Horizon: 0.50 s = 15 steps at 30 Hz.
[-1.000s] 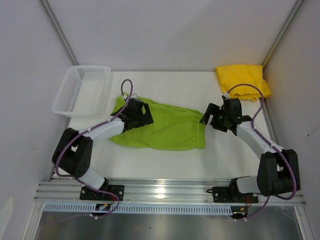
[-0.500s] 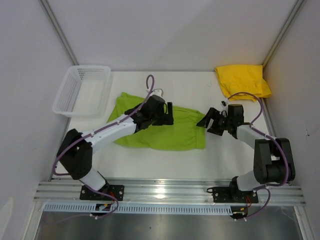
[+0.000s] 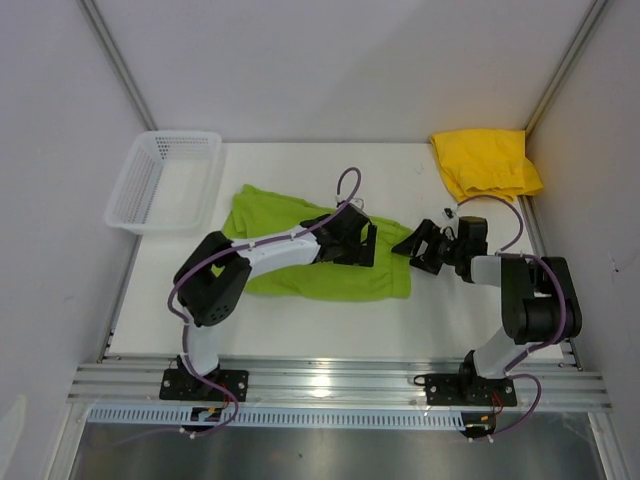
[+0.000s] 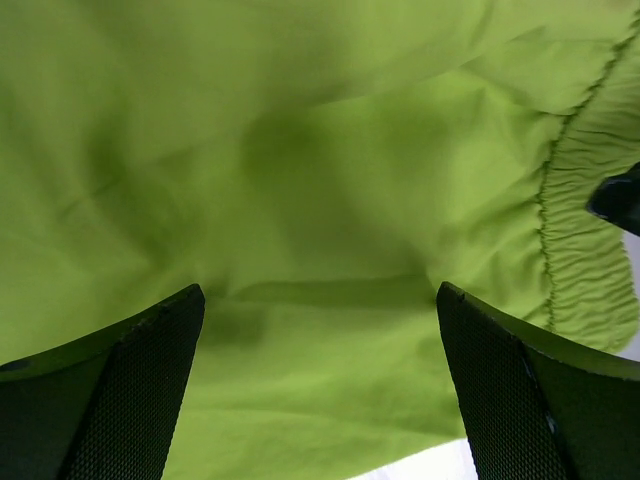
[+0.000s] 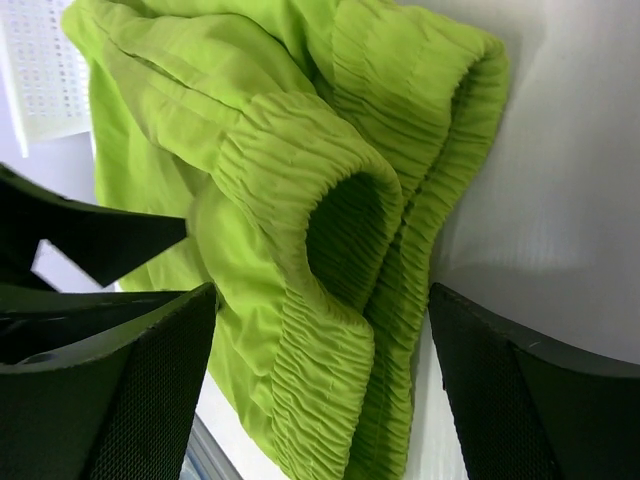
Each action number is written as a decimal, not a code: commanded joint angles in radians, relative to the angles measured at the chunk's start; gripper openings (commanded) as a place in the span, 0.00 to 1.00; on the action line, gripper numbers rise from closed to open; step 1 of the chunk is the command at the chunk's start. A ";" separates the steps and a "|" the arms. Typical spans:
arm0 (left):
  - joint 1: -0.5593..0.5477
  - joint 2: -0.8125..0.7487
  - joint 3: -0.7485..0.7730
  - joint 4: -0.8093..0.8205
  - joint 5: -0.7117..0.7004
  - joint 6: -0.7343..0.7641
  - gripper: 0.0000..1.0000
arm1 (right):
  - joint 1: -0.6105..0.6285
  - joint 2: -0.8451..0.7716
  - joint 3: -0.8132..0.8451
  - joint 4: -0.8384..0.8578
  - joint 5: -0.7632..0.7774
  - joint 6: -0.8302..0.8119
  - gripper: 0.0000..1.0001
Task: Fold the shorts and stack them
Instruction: Fold the shorts
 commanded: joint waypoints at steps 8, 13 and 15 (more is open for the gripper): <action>-0.018 0.110 0.073 -0.035 -0.030 0.012 0.99 | 0.008 0.100 -0.052 0.191 -0.049 0.059 0.88; -0.028 0.159 0.099 -0.052 -0.037 0.016 0.99 | 0.056 0.154 -0.061 0.243 -0.038 0.089 0.87; -0.033 0.168 0.103 -0.056 -0.051 0.015 0.99 | 0.071 0.169 -0.061 0.266 -0.036 0.096 0.87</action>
